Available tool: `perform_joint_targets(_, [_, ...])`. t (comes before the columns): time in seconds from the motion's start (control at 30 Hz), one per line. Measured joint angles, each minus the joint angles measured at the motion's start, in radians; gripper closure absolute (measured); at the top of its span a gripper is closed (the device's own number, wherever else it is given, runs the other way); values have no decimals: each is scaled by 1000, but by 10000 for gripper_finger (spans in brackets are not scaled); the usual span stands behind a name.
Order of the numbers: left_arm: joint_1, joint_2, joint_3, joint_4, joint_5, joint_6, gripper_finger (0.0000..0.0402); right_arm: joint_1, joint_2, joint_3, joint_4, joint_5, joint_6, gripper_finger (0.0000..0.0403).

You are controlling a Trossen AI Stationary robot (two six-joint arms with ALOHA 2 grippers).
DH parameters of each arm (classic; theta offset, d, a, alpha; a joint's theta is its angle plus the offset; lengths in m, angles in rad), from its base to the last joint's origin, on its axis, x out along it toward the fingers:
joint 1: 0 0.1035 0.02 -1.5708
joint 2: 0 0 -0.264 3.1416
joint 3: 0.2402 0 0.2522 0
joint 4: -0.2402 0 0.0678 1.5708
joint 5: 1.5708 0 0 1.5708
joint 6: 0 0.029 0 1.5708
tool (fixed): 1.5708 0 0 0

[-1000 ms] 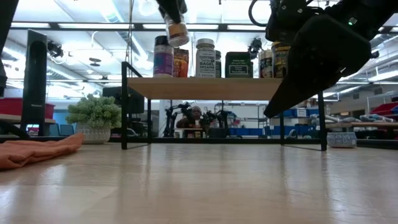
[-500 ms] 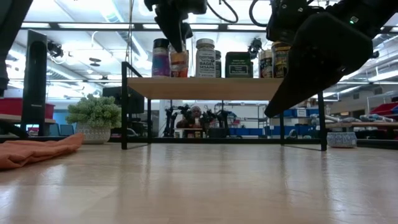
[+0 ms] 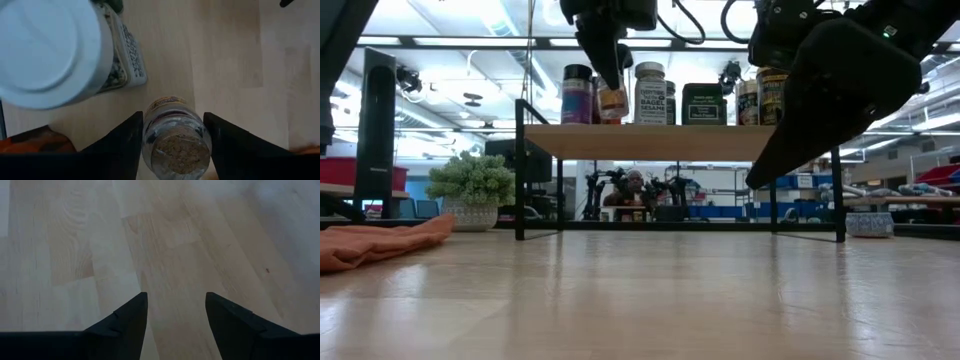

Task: Shelf spices
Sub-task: Put the brown seasoning bottle on the shelf

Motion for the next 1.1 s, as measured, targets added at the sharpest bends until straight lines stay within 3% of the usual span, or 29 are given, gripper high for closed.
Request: perform_joint_targets(1.1, [0, 0, -25, 6, -40, -84, 188, 0, 0, 0, 0, -19, 1, 204])
